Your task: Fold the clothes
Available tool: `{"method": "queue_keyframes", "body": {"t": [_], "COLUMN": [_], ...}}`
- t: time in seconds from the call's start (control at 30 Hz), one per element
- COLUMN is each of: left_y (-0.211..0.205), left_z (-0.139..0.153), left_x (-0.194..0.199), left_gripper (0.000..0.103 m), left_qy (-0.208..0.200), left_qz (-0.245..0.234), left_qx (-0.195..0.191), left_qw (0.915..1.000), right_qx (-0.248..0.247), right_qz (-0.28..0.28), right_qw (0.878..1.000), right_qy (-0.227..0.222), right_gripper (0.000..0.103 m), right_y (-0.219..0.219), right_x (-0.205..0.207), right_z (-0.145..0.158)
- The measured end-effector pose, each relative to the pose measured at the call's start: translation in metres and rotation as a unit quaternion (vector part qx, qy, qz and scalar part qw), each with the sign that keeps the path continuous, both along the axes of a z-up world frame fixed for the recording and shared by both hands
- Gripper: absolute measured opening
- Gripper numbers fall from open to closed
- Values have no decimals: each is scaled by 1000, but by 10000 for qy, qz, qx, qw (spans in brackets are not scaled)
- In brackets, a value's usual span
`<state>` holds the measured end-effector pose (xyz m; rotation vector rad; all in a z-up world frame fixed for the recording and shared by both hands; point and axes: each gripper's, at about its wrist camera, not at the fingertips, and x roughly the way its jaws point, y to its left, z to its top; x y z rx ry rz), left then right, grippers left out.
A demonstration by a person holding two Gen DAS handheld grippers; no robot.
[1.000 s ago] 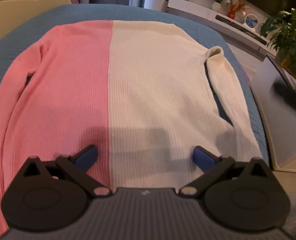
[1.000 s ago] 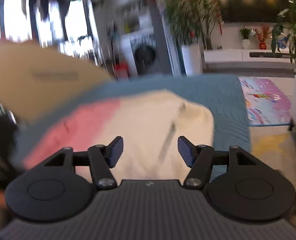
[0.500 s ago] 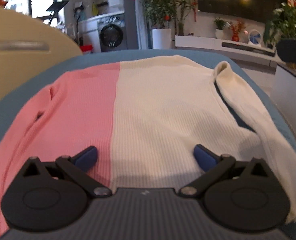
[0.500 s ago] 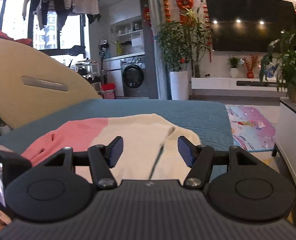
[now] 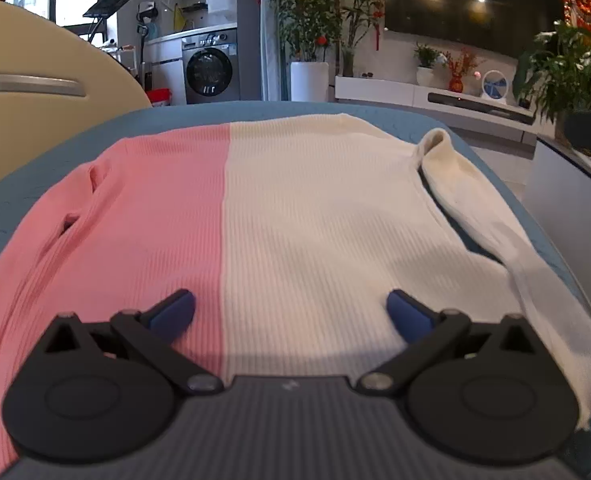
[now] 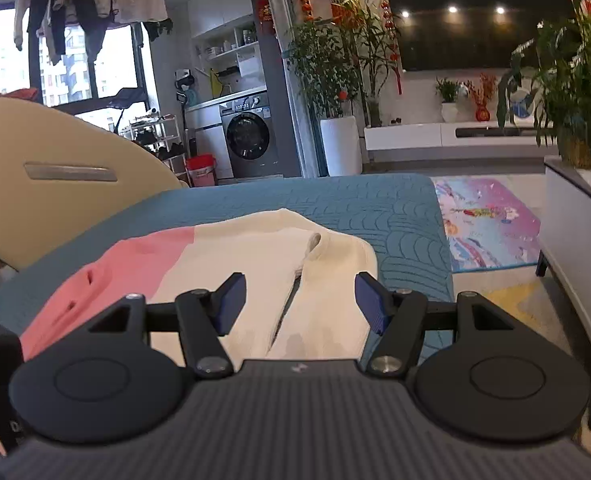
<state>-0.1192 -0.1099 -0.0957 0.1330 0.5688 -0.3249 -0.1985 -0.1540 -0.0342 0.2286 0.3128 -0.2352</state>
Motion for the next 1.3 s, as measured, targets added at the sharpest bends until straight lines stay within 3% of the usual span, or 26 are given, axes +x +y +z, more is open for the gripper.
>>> {"method": "queue_keyframes", "body": {"t": [0.27, 0.57, 0.7, 0.97, 1.3], "left_y": [-1, 0, -1, 0, 0], "left_z": [-2, -3, -2, -1, -1], "left_x": [2, 6, 2, 2, 1], "left_gripper": [103, 103, 103, 103, 103], "left_qy": [-2, -13, -6, -2, -5], "left_qz": [-3, -10, -1, -11, -10], "left_qx": [-5, 7, 5, 13, 16], "left_qw": [10000, 10000, 10000, 10000, 10000], "right_qx": [-157, 679, 899, 359, 489], "right_qz": [-163, -419, -171, 209, 289], "right_qw": [9997, 9962, 9952, 9983, 9979], "right_qy": [-51, -336, -337, -415, -304], "right_gripper": [63, 63, 63, 63, 63], "right_y": [-11, -44, -38, -22, -16], "right_x": [-12, -24, -17, -24, -10], "right_z": [0, 7, 1, -1, 2]}}
